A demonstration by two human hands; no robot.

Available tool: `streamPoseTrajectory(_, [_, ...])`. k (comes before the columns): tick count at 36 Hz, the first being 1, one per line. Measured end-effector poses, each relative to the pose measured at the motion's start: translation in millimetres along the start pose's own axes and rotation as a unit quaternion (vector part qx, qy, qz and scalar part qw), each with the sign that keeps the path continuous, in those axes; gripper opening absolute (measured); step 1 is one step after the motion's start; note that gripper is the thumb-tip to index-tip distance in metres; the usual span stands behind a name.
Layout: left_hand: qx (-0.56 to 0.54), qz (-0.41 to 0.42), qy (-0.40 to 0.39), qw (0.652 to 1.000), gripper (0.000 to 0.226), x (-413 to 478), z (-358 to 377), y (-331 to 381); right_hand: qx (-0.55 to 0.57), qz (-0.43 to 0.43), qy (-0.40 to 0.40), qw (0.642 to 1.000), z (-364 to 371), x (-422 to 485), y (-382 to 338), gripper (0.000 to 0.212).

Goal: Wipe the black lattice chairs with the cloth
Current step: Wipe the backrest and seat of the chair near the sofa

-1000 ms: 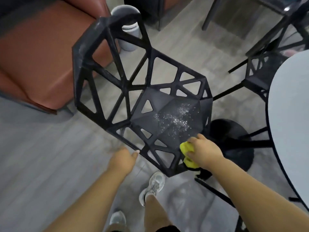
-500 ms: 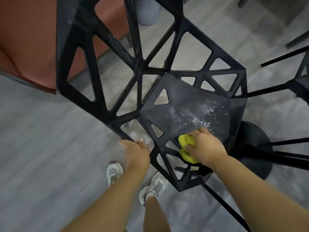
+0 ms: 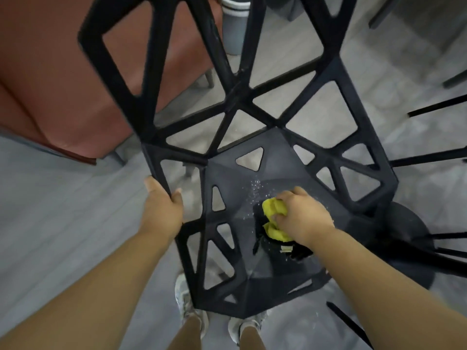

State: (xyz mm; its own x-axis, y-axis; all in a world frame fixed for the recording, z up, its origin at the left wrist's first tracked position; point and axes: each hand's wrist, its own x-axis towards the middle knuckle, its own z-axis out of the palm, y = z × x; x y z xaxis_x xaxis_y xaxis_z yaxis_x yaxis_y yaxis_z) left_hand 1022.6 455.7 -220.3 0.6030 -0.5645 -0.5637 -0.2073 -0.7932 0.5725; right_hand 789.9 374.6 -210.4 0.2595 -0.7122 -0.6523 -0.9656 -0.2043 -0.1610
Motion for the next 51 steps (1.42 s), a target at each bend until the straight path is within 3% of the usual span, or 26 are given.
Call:
streamPoseTrajectory(9, [0.038, 0.076, -0.001, 0.996, 0.021, 42.9, -31.4, 14.1, 0.046, -0.043, 0.098, 0.993, -40.7, 33.6, -58.8, 0.045])
streamPoseTrajectory(18, [0.052, 0.158, 0.078, 0.983, 0.025, 56.0, -21.1, 10.2, 0.093, -0.103, 0.192, 0.972, -45.3, 63.2, -76.5, 0.046])
streamPoseTrajectory(20, [0.050, 0.173, 0.090, 0.980, 0.025, 60.1, -17.3, 10.6, 0.098, -0.110, 0.205, 0.968, -39.6, 73.2, -75.5, 0.052])
streamPoseTrajectory(24, [0.045, 0.193, 0.109, 0.974, 0.024, 67.3, -11.5, 14.9, 0.147, -0.082, 0.223, 0.960, -27.6, 91.0, -70.0, 0.086])
streamPoseTrajectory(26, [0.040, 0.207, 0.119, 0.970, 0.025, 71.0, -9.5, 15.9, 0.167, -0.067, 0.227, 0.957, -24.2, 97.6, -68.5, 0.090])
streamPoseTrajectory(30, [0.031, 0.233, 0.133, 0.963, 0.025, 77.4, -7.0, 16.7, 0.132, -0.103, 0.273, 0.947, -19.4, 109.3, -66.8, 0.056])
streamPoseTrajectory(37, [0.018, 0.263, 0.144, 0.954, 0.025, 85.8, -3.9, 9.7, -0.038, -0.209, 0.391, 0.895, 19.0, 141.3, -70.1, 0.062])
streamPoseTrajectory(42, [0.001, 0.296, 0.145, 0.944, 0.024, 88.1, -1.9, 0.7, -0.049, -0.264, 0.309, 0.912, 50.2, 147.4, -82.9, 0.073])
streamPoseTrajectory(47, [-0.006, 0.302, 0.136, 0.944, 0.021, 82.6, -2.5, -3.0, 0.021, -0.261, 0.276, 0.925, 47.3, 135.0, -83.2, 0.045])
streamPoseTrajectory(51, [0.002, 0.296, 0.128, 0.947, 0.021, 78.1, -3.5, -4.6, 0.018, -0.179, 0.296, 0.938, 46.4, 131.1, -82.2, 0.071])
